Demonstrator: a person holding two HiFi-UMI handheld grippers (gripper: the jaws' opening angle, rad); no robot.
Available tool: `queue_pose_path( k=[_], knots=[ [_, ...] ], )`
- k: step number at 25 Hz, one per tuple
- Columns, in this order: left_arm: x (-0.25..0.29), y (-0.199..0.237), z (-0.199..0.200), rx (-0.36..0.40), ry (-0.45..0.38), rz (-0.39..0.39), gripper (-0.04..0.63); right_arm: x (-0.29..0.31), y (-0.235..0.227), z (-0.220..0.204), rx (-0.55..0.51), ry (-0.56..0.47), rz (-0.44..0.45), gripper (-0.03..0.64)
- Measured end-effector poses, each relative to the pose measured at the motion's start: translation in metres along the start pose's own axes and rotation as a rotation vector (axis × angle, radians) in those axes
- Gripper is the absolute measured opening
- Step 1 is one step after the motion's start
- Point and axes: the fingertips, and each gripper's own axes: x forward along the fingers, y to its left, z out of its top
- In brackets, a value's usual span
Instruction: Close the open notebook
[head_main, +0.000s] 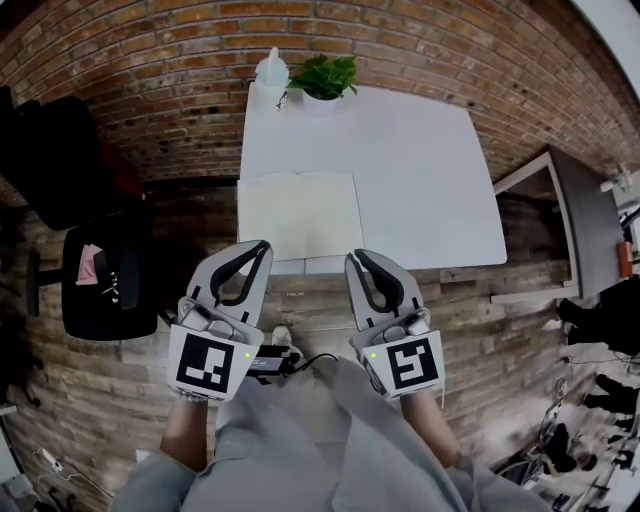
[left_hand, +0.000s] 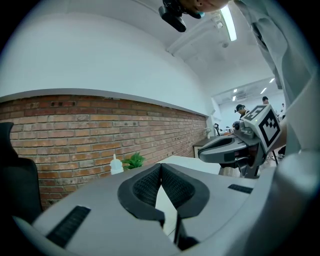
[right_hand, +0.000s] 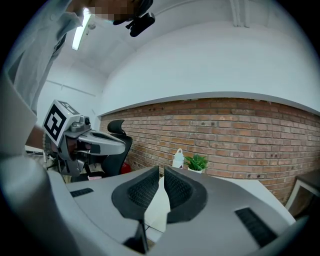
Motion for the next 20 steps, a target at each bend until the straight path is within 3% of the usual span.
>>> queue_pose_path(
  k=[4, 20],
  knots=[
    [0.009, 0.005, -0.002, -0.012, 0.004, -0.009, 0.018, 0.006, -0.003, -0.011, -0.008, 0.066, 0.006, 0.058],
    [0.043, 0.011, -0.015, -0.022, 0.065, 0.03, 0.018, 0.029, -0.031, -0.024, 0.004, 0.09, 0.072, 0.058]
  ],
)
